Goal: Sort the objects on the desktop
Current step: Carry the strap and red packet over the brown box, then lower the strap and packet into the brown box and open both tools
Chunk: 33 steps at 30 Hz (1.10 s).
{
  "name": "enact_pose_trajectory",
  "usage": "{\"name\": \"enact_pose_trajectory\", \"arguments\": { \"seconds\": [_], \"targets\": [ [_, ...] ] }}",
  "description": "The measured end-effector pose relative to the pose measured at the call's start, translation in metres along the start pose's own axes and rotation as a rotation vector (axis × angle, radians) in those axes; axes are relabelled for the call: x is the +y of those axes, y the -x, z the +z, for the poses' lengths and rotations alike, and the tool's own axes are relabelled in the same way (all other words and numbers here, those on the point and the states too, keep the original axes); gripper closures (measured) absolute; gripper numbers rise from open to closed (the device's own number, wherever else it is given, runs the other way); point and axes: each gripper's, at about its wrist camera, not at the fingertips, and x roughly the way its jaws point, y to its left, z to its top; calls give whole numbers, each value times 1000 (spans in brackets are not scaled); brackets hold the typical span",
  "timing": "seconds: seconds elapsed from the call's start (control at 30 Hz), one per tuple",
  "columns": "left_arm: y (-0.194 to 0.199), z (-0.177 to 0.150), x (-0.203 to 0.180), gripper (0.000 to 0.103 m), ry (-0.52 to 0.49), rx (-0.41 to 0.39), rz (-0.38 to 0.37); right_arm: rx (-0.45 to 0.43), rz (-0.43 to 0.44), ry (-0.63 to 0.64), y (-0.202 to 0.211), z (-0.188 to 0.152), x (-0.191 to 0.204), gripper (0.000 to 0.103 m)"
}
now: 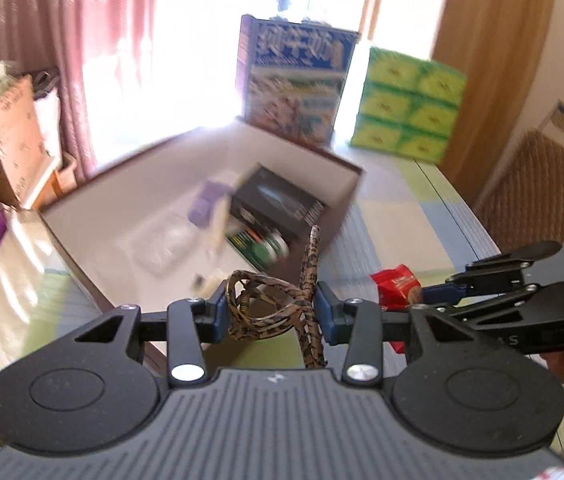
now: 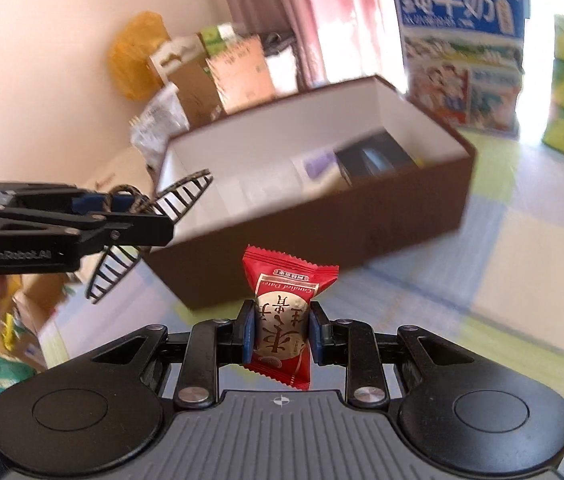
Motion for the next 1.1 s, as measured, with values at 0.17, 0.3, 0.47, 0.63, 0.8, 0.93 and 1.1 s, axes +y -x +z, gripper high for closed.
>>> {"name": "enact_pose_trajectory", "arguments": {
  "seconds": [0.17, 0.3, 0.47, 0.63, 0.8, 0.93, 1.1],
  "targets": [
    [-14, 26, 31, 66, 40, -28, 55, -58, 19, 41, -12, 45, 11, 79],
    [-37, 43, 50, 66, 42, -21, 92, -80, 11, 70, -33, 80, 16, 79],
    [-75, 50, 72, 66, 77, 27, 78, -44, -33, 76, -74, 109, 11, 79],
    [-112, 51, 91, 66, 78, 102, 62, 12, -72, 88, -115, 126, 2, 79],
    [-143, 51, 101, 66, 62, 173, 58, 94, -108, 91, -151, 126, -9, 79],
    [-162, 48, 103, 66, 58, 224, 46, 140, -120, 79, -169, 122, -18, 79],
    [-177, 48, 105, 66, 42, 270, 61, 168, -121, 65, -180, 120, -24, 79]
  ]
}}
